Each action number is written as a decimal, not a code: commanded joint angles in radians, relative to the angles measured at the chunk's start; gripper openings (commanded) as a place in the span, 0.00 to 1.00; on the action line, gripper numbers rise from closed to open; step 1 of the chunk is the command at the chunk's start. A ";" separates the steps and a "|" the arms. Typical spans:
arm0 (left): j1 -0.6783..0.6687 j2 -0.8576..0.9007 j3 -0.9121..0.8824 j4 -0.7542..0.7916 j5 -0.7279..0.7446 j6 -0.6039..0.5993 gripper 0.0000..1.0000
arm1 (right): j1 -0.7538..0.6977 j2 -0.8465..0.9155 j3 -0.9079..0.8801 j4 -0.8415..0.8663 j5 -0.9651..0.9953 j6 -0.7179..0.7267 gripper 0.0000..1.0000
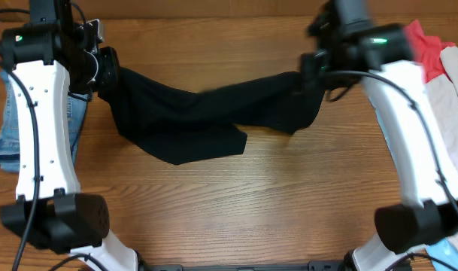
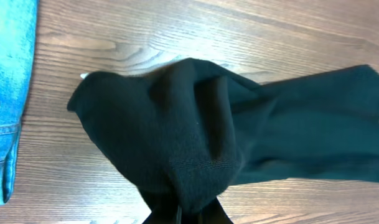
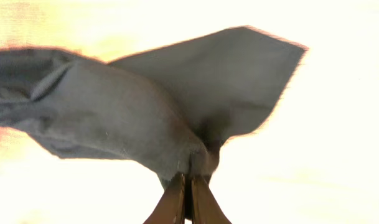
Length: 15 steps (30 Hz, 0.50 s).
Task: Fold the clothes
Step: 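Lift the garment with both grippers, spreading it open above the table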
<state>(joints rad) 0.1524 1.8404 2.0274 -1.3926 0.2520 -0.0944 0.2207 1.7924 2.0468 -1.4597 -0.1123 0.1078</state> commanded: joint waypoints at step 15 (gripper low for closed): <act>0.137 -0.606 0.006 0.084 0.003 -0.007 0.04 | -0.076 -0.360 0.337 -0.111 0.264 0.003 0.04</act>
<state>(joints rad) 0.2825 1.2854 2.0232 -1.3487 0.2508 -0.0971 0.1501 1.4853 2.3573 -1.6188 0.0666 0.1001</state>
